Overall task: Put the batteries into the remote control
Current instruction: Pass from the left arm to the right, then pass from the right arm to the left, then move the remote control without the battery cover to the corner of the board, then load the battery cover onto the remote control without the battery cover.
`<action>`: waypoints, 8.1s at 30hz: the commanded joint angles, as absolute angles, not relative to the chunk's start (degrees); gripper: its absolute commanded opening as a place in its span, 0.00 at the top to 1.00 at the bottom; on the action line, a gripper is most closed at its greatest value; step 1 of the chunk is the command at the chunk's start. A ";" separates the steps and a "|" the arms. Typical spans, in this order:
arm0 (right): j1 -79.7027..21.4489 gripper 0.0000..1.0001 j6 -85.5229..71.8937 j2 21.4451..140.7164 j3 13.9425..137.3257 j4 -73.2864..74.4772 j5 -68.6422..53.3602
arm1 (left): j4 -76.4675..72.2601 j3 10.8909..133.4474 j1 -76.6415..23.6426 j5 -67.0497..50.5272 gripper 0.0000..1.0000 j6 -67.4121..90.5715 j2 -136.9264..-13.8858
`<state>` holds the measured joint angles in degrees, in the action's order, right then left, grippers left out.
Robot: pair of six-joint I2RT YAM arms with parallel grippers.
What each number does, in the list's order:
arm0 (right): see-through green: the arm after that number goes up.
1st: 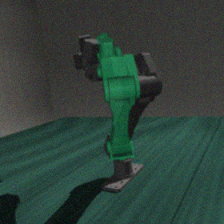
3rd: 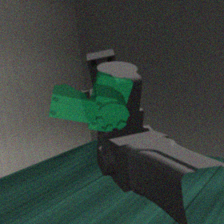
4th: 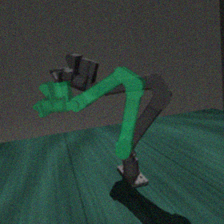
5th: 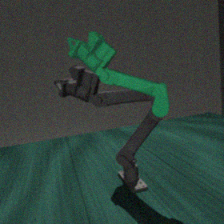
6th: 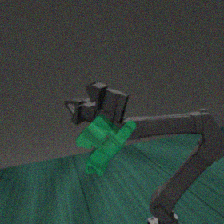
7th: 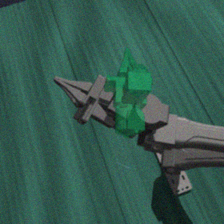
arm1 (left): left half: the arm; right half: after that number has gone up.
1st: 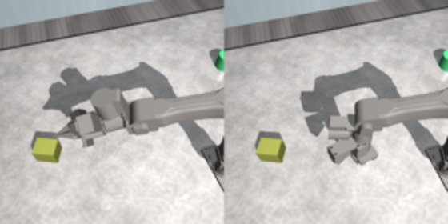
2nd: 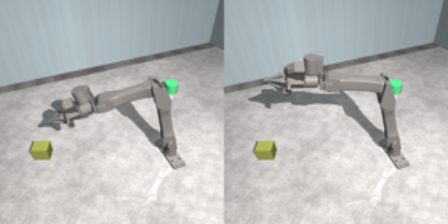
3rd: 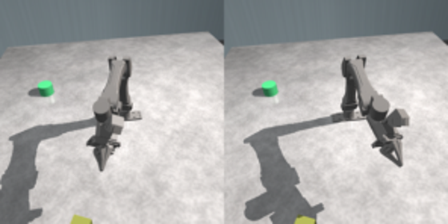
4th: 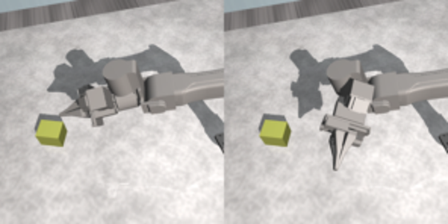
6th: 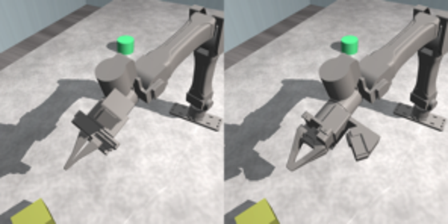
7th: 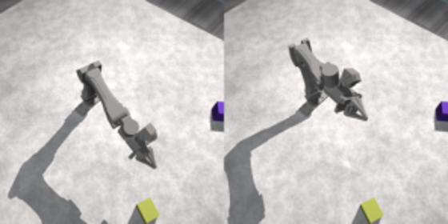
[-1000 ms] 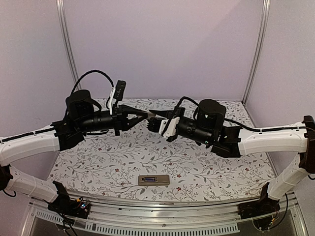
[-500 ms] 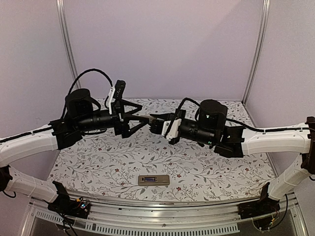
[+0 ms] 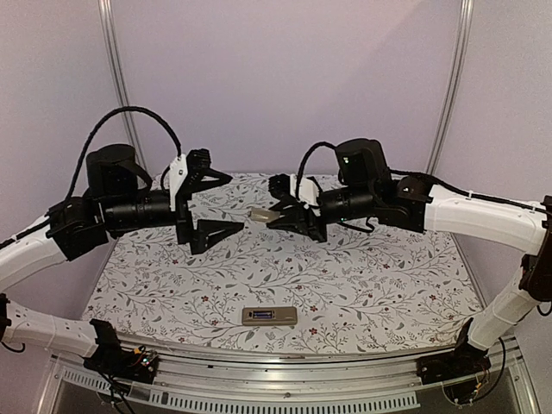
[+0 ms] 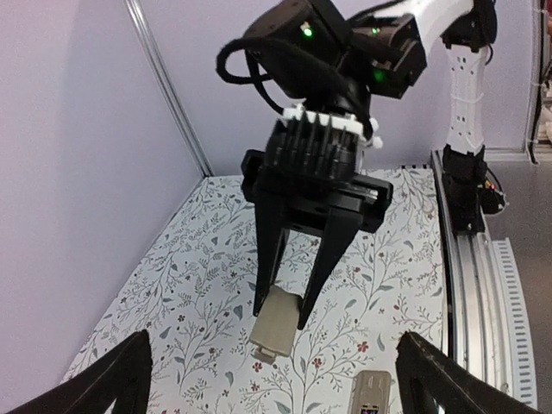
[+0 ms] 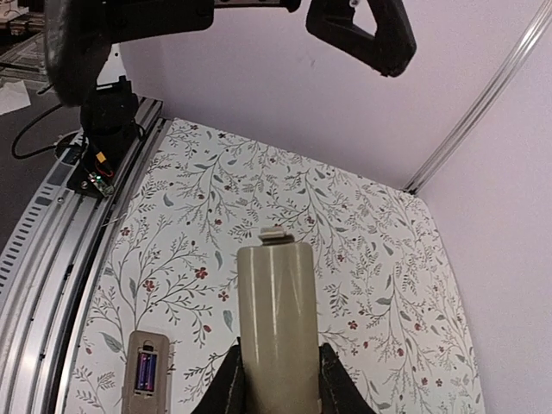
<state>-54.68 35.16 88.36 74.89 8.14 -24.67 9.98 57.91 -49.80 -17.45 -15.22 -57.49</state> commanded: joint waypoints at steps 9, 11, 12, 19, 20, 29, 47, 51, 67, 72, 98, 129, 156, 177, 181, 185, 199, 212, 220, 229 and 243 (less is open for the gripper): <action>-54.89 0.86 23.95 94.02 76.07 20.59 -30.17 | 25.87 57.34 -56.77 -9.05 0.08 -26.50 -61.78; -54.89 0.86 23.24 95.19 75.24 20.53 -31.05 | 25.09 55.18 -56.65 -11.08 0.08 -24.50 -60.37; -54.85 0.87 23.01 95.94 74.66 20.06 -31.43 | 25.14 54.15 -56.67 -11.32 0.08 -23.26 -60.12; -54.84 0.88 21.23 100.94 72.07 15.86 -35.04 | 25.45 45.66 -56.72 -10.79 0.10 -18.92 -59.84; -54.85 0.89 20.85 101.66 72.00 15.18 -35.47 | 24.86 44.56 -56.74 -10.73 0.10 -18.82 -60.03; -54.89 0.93 18.78 104.93 67.05 7.61 -39.18 | 17.52 41.58 -56.75 -14.98 0.14 -17.56 -66.37; -55.20 0.92 26.15 96.20 57.96 -2.22 -45.86 | -0.92 35.40 -56.17 -21.74 0.26 -15.88 -65.92; -55.20 0.93 26.95 95.29 57.91 -2.89 -46.50 | -1.79 35.97 -56.20 -22.87 0.34 -15.87 -66.46; -55.55 0.93 26.78 95.13 58.73 -2.69 -44.24 | -3.59 38.29 -56.24 -24.40 0.50 -13.94 -68.86; -55.63 0.93 26.63 95.36 59.21 -2.45 -44.08 | -5.71 37.53 -56.20 -24.26 0.46 -13.05 -67.60; -55.55 0.94 26.02 95.98 61.04 -0.92 -42.44 | -2.86 39.68 -56.42 -23.74 0.62 -13.53 -70.60; -54.19 0.30 25.68 94.93 54.46 -6.30 -35.74 | 1.94 38.59 -55.79 -18.53 0.79 -12.62 -65.90; -58.01 0.30 28.51 111.38 51.83 -9.64 -26.51 | 5.78 35.41 -49.82 -17.93 0.75 -8.82 -53.62; -46.00 0.65 50.92 106.20 51.35 9.65 -36.30 | -20.43 29.95 -52.77 -24.30 0.76 -2.78 -69.46; -45.44 0.65 49.50 106.87 52.51 9.71 -36.02 | -24.82 28.82 -53.23 -25.90 0.76 -2.35 -73.16; -45.44 0.62 49.39 108.27 53.82 9.54 -34.22 | -26.30 27.51 -53.36 -26.16 0.76 -3.07 -75.41; -44.92 0.01 48.25 99.70 56.34 12.45 -36.93 | -34.40 26.99 -55.22 -26.11 0.76 -0.80 -84.73; -22.05 0.01 -11.13 78.59 42.57 -25.22 -38.81 | -47.39 30.23 -64.87 -9.46 0.76 5.62 -95.44; -14.24 0.01 -26.26 75.88 35.75 -33.84 -48.28 | -48.90 29.34 -68.64 -0.35 0.76 5.95 -98.56; -20.15 0.01 -20.38 74.91 36.18 -2.46 -37.36 | -48.49 28.13 -71.53 7.62 0.76 7.26 -98.95; -32.83 0.01 -17.67 61.55 37.78 -9.47 16.51 | -47.65 27.17 -73.12 10.68 0.76 5.93 -97.67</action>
<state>-34.28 -10.70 68.58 43.99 4.47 0.60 -47.37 27.81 -71.81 9.28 6.46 -98.80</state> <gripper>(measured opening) 0.989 0.241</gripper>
